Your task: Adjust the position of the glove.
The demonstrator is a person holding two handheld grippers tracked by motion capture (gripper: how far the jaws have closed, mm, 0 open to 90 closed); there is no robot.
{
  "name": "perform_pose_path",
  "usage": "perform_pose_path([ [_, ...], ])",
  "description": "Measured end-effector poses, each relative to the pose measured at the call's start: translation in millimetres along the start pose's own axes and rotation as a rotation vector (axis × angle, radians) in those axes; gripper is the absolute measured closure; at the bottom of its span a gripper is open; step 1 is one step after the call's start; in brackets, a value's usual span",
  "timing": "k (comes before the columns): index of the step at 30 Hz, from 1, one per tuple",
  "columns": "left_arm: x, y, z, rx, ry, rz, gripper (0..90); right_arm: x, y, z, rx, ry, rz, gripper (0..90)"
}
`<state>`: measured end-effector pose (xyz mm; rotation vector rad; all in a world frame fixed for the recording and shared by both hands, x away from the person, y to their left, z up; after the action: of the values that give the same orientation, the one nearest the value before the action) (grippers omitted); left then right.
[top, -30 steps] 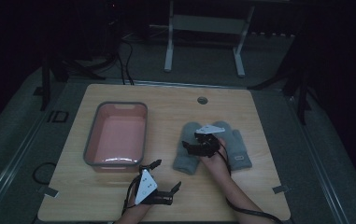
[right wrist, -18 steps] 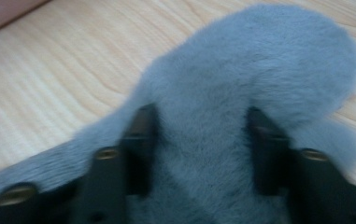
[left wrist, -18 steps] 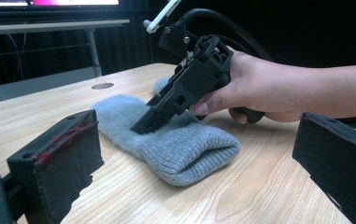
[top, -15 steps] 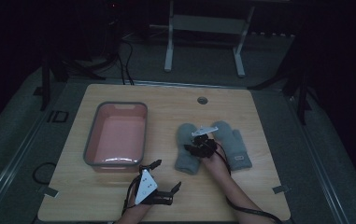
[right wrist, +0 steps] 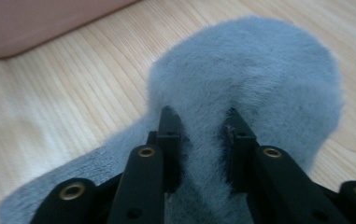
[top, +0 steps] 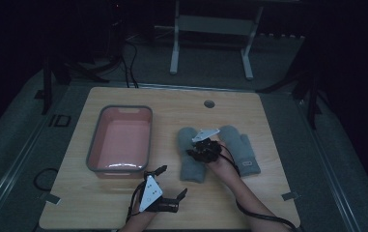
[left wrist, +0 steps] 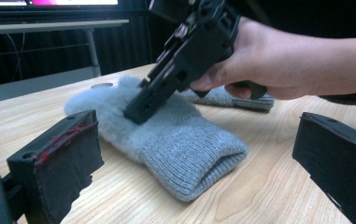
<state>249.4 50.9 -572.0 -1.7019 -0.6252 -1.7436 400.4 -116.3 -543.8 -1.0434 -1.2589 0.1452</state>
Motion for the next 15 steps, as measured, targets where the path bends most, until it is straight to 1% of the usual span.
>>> perform_pose_path([
  [1,0.0,-0.1,0.2,-0.001,0.000,0.001,1.2,-2.2,3.7,-2.4,0.001,0.001,0.003,70.3],
  [3,0.0,-0.1,0.4,-0.002,-0.001,0.001,1.2,-7.0,11.3,-7.0,0.010,0.026,0.021,66.6],
  [5,0.0,-0.1,0.4,-0.002,-0.001,0.001,1.2,-11.9,19.5,-10.9,0.010,0.036,0.034,57.3],
  [6,0.0,-0.1,0.4,-0.003,-0.001,0.000,1.2,-13.4,21.8,-13.5,0.028,0.051,0.034,55.0],
  [7,0.0,-0.1,0.3,-0.004,-0.002,0.000,1.2,-14.1,22.4,-15.9,0.042,0.069,0.031,53.2],
  [8,0.0,-0.1,0.3,-0.004,-0.002,0.000,1.2,-14.2,22.7,-17.4,0.047,0.078,0.029,51.4],
  [11,0.0,-0.1,0.2,-0.006,-0.003,0.001,1.2,-12.8,21.1,-19.3,0.055,0.083,0.027,45.4],
  [13,0.0,-0.2,0.1,-0.009,-0.005,0.002,1.2,-10.8,17.8,-20.4,0.048,0.083,0.017,38.3],
  [14,0.0,-0.2,0.1,-0.008,-0.005,0.002,1.2,-9.3,14.8,-21.1,0.058,0.086,0.010,37.3],
  [15,0.0,-0.2,0.1,-0.009,-0.005,0.002,1.3,-8.4,12.7,-21.5,0.056,0.089,0.007,32.7],
])
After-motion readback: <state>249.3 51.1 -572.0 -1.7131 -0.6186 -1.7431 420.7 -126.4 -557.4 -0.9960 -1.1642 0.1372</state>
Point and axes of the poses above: each handheld gripper's, and its own axes: y roughly forward along the jaws, x roughly out of its top, z roughly to its left, the point moved 3 cm from there along y, roughly forward along the jaws, and after that the axes turned 1 degree about -z, right-handed, at the moved point
